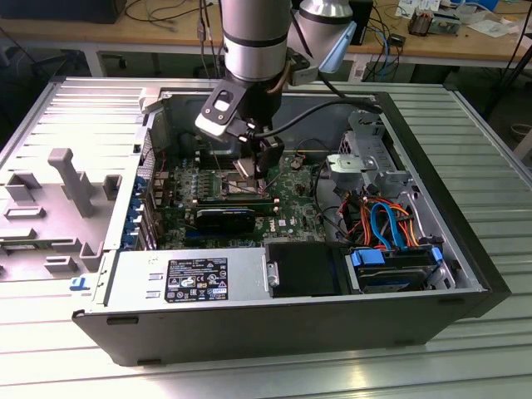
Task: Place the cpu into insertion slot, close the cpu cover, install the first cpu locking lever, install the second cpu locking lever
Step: 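Place the cpu into insertion slot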
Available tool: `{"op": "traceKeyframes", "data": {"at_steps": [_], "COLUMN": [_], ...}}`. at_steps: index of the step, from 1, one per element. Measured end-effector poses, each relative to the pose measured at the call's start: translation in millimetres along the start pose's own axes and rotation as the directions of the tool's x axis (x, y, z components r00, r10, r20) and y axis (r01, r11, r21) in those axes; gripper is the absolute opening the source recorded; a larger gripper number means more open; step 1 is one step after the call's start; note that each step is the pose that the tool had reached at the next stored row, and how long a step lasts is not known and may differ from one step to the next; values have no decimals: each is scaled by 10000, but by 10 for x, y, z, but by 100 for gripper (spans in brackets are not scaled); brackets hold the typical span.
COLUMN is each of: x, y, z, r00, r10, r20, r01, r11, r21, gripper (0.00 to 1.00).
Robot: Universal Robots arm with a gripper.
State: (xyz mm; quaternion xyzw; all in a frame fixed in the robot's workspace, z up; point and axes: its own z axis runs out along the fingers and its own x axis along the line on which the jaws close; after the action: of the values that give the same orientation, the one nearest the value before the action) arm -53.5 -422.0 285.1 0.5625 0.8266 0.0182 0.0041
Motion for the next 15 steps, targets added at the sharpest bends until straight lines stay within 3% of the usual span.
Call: {"op": "traceKeyframes", "data": {"at_steps": [15], "x": [0], "y": [0], "z": [14], "r00": [9942], "r10": [1074], "r20": [36], "r01": [-1074], "r11": [9942], "r21": [-17], "gripper": [54]}}
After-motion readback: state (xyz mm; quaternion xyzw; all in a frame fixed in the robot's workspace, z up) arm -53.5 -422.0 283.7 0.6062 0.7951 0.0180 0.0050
